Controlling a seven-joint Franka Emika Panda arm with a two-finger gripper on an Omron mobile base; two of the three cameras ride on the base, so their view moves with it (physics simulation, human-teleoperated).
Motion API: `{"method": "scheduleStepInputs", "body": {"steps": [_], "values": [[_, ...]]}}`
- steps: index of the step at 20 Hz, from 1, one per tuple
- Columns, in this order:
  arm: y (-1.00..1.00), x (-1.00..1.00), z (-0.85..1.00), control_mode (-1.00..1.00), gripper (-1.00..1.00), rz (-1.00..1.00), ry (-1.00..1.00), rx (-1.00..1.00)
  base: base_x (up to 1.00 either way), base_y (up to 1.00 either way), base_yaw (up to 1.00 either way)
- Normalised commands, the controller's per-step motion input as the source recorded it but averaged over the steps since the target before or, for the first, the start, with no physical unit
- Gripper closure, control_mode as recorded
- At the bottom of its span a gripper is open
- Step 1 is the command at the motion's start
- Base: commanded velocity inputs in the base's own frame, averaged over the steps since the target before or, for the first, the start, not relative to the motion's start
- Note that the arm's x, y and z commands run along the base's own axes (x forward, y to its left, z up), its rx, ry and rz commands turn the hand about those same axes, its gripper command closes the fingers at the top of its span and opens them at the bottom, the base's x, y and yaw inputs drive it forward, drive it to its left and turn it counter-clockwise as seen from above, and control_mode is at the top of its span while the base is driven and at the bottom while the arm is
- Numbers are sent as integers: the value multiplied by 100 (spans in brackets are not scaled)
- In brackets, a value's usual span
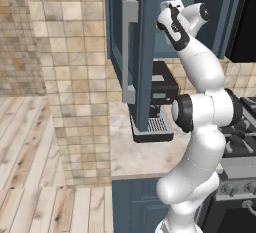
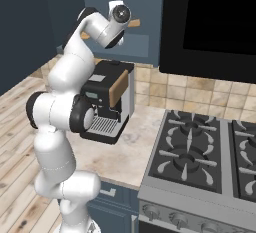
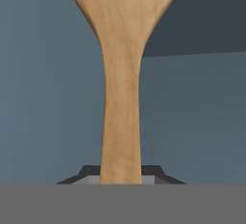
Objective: Organize the utensils by type. Pick up the wooden spoons from the counter and place them in the open cabinet. Then pick up the metallic utensils from the counter and place them in the open drawer.
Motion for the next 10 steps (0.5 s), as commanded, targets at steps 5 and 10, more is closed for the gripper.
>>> {"method": "scheduleStepInputs", "body": {"steps": [5,10], "values": [[1,17,-23,-100,100,0,4,0,0,0,0],[2,18,-26,-100,100,0,0,0,0,0,0]]}}
